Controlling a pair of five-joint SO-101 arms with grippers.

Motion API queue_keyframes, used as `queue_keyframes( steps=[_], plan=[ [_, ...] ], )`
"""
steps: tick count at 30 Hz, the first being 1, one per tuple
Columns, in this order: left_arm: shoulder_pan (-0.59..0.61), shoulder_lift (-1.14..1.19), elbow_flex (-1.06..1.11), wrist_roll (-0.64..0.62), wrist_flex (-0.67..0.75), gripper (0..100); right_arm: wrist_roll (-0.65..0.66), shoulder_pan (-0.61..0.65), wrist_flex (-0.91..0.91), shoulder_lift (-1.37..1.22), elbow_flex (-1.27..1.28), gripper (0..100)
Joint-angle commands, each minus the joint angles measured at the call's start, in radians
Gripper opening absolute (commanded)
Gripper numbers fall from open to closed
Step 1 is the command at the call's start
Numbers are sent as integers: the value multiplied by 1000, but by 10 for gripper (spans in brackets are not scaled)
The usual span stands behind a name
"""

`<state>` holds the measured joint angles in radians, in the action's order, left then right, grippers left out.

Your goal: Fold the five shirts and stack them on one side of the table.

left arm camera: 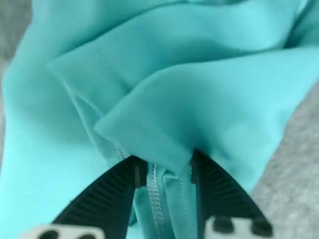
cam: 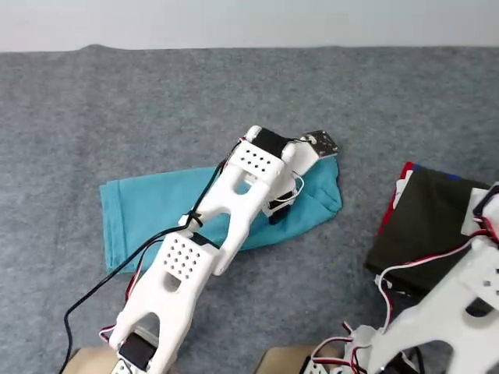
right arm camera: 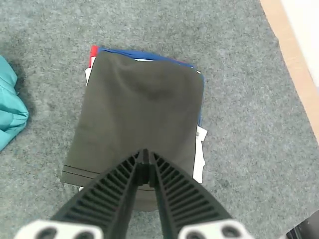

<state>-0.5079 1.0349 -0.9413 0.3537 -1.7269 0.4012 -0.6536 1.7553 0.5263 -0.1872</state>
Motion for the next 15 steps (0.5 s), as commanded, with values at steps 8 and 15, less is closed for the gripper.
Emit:
queue_keyframes(
  steps=[8, 15],
  plan=[
    [72, -195, -18, -12, -29, 162, 8, 8, 35, 28, -8, 9],
    [100, -222, 125, -12, -26, 130, 5, 10, 35, 28, -8, 9]
  ],
)
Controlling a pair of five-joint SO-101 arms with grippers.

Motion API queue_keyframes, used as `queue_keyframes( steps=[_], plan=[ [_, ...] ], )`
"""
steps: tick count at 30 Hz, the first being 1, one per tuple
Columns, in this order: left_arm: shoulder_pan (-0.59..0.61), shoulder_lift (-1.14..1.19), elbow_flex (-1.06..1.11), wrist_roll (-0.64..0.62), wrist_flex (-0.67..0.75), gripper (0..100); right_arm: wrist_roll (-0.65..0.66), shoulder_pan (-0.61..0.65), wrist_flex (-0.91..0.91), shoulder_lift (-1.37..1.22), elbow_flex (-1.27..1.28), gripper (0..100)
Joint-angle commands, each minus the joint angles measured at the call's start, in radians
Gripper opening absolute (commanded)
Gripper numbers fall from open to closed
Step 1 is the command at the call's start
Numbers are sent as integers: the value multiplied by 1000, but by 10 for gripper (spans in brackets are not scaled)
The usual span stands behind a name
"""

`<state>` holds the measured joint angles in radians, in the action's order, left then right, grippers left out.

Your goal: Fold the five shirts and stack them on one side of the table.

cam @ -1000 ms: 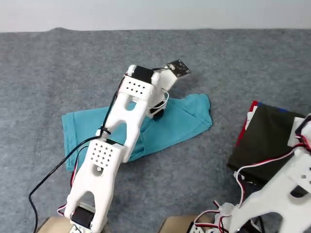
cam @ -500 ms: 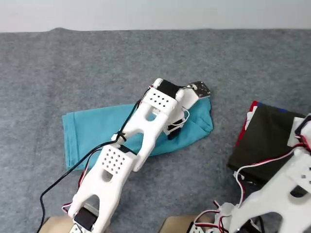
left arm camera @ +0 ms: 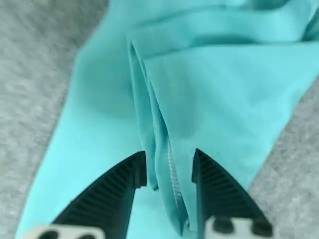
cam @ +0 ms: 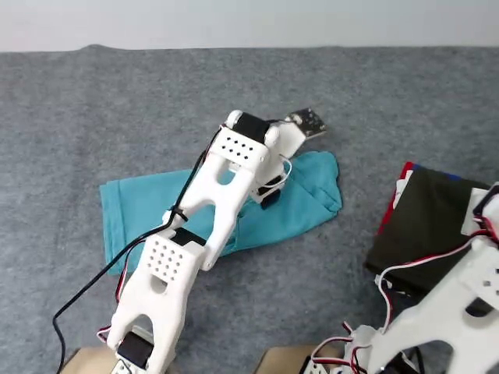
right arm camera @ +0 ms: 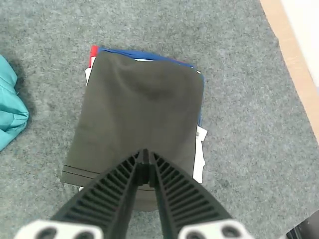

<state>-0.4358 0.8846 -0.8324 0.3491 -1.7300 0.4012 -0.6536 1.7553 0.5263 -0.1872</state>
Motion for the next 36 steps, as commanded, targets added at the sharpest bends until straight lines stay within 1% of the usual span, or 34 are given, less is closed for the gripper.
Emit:
queue_keyframes(
  steps=[1, 5, 7, 11, 14, 18, 20, 22, 24, 26, 28, 31, 36],
  plan=[
    [38, -75, 21, -6, -23, 115, 5, 10, 35, 28, -8, 9],
    [106, -83, 15, -11, -26, 72, 3, 13, 35, 21, -6, 9],
    [130, -101, 27, -34, -26, 58, 3, 44, 35, 19, -5, 9],
    [183, -245, 125, -144, -26, 43, 5, 114, 35, 18, -5, 9],
    [226, -374, 219, -238, -25, 43, 5, 145, 27, 18, 25, 9],
    [324, -517, 361, -362, -25, 47, 3, 189, 27, 24, 107, 9],
    [385, -572, 435, -394, -25, 50, 3, 205, 30, 27, 137, 9],
    [460, -611, 489, -397, -21, 80, 6, 208, 30, 27, 147, 9],
    [539, -623, 522, -396, -21, 133, 9, 208, 28, 28, 143, 9],
    [614, -621, 547, -396, -21, 160, 9, 208, 28, 28, 143, 9],
    [677, -620, 570, -393, -21, 167, 9, 208, 28, 27, 144, 9],
    [740, -620, 613, -354, -17, 167, 9, 208, 27, 19, 144, 9],
    [819, -621, 714, -345, 80, 167, 11, 209, 25, 28, 144, 9]
  ],
)
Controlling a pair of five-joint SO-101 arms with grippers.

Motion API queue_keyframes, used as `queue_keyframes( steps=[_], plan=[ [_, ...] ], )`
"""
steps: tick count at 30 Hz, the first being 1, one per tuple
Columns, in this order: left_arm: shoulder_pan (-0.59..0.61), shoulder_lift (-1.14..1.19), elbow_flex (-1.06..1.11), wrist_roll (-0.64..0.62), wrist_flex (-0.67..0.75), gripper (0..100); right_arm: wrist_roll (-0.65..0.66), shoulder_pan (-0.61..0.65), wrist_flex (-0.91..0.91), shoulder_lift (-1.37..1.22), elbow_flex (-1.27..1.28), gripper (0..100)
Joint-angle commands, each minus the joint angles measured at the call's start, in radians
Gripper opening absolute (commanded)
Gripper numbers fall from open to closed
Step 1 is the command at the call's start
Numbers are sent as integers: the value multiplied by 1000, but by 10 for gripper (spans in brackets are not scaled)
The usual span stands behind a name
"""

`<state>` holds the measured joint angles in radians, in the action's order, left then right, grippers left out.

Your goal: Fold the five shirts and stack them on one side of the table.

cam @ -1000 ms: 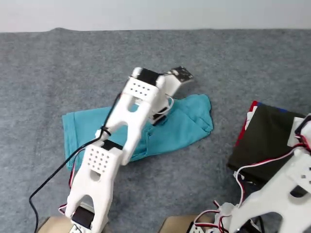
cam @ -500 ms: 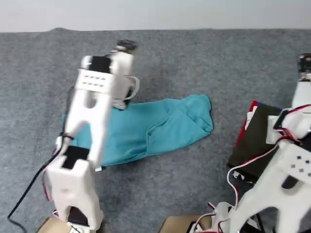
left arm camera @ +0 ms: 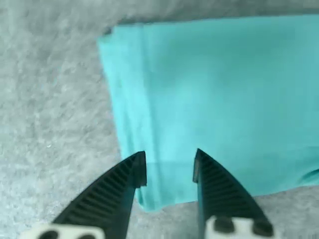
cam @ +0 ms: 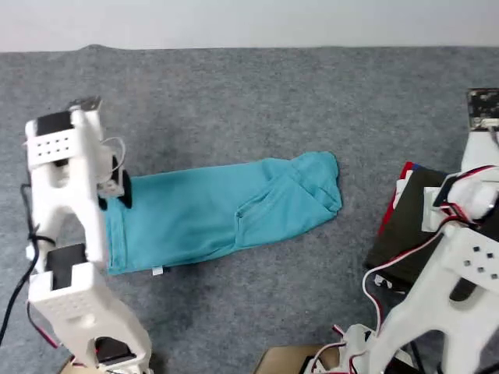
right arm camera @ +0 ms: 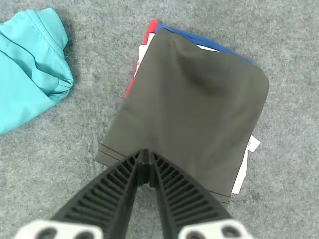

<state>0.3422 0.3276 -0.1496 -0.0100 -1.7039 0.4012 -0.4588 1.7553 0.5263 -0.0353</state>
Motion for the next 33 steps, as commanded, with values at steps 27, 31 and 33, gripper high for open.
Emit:
queue_keyframes(
  steps=[27, 31, 33],
  plan=[
    [69, 61, 317, 167, 416, 177, 124, 13, 30, 101, -9, 9],
    [64, 173, 196, 175, 302, 123, 126, 13, 30, 110, -9, 9],
    [55, 226, 147, 176, 258, 58, 126, 13, 30, 116, -9, 9]
  ],
)
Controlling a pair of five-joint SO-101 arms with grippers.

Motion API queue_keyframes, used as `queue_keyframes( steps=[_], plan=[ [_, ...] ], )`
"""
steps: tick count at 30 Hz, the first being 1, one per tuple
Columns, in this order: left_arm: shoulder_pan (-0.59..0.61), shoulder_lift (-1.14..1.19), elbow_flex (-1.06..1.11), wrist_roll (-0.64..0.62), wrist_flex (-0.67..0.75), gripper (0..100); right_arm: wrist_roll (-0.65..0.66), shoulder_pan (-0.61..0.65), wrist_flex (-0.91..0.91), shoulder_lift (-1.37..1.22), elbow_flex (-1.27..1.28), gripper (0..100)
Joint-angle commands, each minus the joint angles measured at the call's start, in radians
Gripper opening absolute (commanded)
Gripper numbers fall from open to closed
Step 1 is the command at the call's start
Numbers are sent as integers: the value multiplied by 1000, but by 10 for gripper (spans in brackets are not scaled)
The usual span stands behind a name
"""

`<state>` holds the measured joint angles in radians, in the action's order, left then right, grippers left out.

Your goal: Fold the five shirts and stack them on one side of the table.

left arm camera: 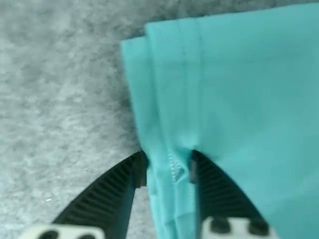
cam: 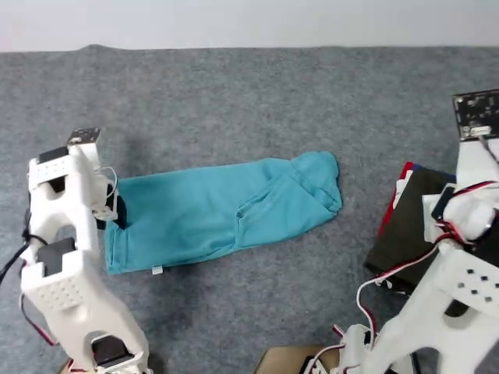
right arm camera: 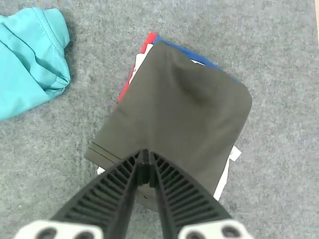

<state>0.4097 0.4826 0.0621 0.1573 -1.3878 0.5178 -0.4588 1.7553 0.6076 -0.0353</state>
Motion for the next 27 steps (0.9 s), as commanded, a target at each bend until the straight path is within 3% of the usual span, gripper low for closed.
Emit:
queue_keyframes(
  steps=[1, 12, 22, 27],
  plan=[
    [-18, 92, -87, 9, -80, 22, 9, 13, 30, 38, -9, 9],
    [21, 52, -134, 9, -184, 4, 9, 8, 30, 81, -9, 9],
    [161, -89, -143, 161, -238, 4, 9, 8, 27, 96, -9, 9],
    [207, -91, -260, 183, -315, 4, 9, 8, 25, 104, -9, 9]
  ],
)
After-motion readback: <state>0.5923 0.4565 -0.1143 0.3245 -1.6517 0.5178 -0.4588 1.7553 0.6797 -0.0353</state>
